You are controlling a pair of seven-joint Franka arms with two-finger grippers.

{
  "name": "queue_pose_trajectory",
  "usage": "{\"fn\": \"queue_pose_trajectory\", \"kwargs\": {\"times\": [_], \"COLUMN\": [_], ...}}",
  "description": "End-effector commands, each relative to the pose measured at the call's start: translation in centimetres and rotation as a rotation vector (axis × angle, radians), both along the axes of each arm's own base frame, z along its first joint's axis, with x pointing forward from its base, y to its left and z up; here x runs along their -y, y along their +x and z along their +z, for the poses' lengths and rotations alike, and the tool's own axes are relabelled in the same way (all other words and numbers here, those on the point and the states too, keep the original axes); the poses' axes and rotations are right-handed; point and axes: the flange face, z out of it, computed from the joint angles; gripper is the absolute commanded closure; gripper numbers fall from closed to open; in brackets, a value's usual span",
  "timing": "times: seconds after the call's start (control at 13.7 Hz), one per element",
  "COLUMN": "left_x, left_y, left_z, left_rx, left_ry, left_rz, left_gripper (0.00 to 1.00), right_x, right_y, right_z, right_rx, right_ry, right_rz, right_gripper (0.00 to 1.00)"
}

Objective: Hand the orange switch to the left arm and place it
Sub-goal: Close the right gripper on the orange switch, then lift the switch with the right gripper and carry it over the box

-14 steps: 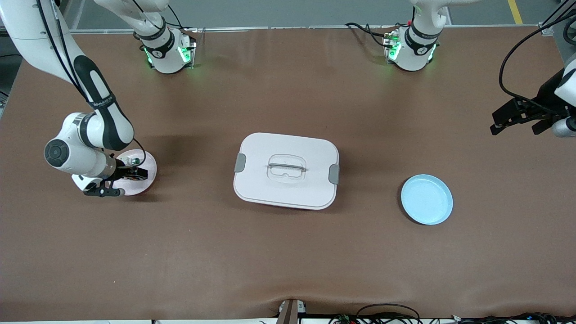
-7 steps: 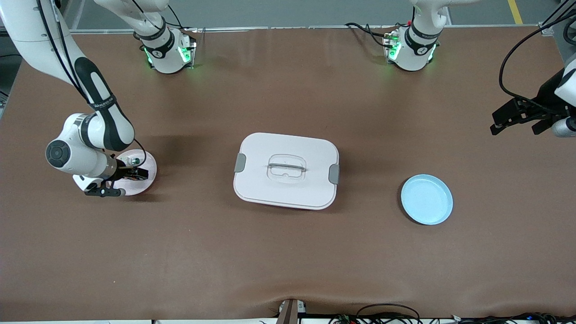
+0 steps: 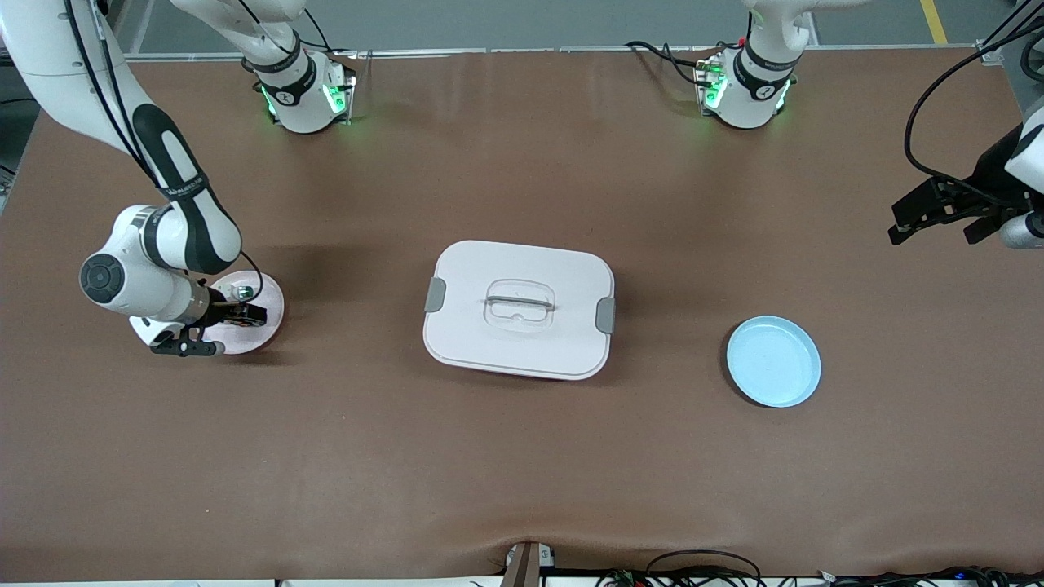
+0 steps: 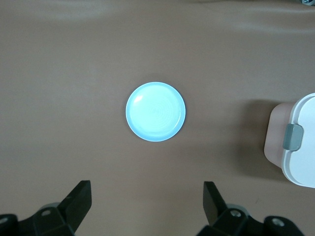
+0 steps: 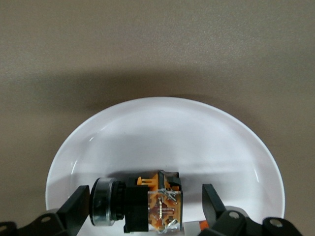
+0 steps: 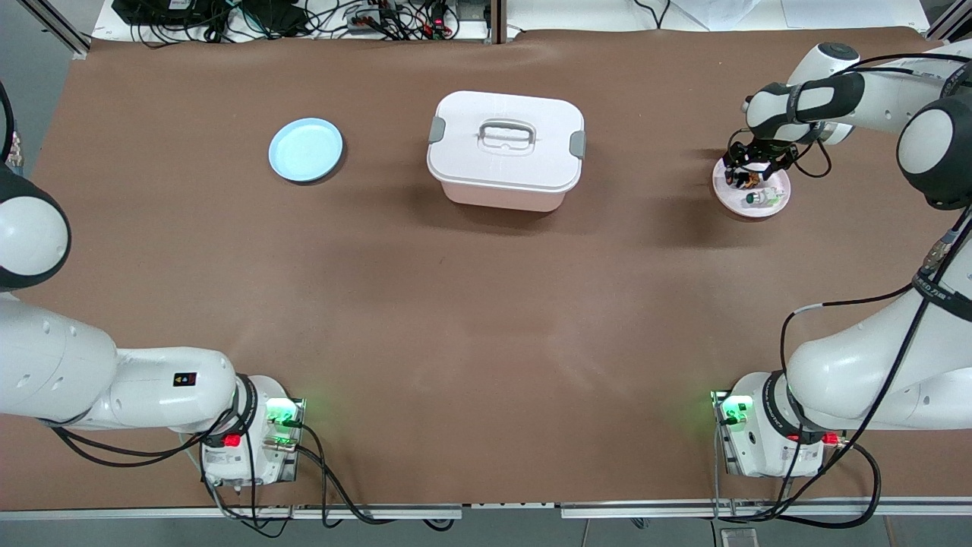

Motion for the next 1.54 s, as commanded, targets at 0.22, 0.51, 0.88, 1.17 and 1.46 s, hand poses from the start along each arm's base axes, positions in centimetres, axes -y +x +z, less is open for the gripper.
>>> {"fn": "queue_pose_trajectory", "kwargs": {"times": [0.22, 0.51, 0.88, 1.17, 1.46], "left_x": [-0.1, 0.0, 0.3, 0.5, 0.5], "left_y": [-0.5, -0.5, -0.5, -0.6, -0.5], "left_z": [0.3, 0.3, 0.4, 0.5, 0.8], "left_rx": [-0.001, -0.001, 0.000, 0.002, 0.008], "left_ry": [0.009, 0.009, 0.009, 0.009, 0.008], "left_rz": [-0.001, -0.003, -0.006, -0.009, -0.009], "left_gripper": [0.00, 0.00, 0.00, 0.00, 0.00], "right_x": [0.0, 0.0, 0.0, -0.4, -2.2], "right_y": [-0.2, -0.3, -0.3, 0.8, 2.1], "right_z": [-0.2, -0.3, -0.1, 2.2, 6.5], "right_rx": [-0.008, -0.013, -0.028, -0.090, -0.177], "right_ry": [0.007, 0.008, 0.013, 0.095, 0.211], "right_rz": [-0.009, -0.008, -0.013, -0.090, -0.195], "right_gripper": [0.00, 0.28, 1.00, 1.00, 1.00]}}
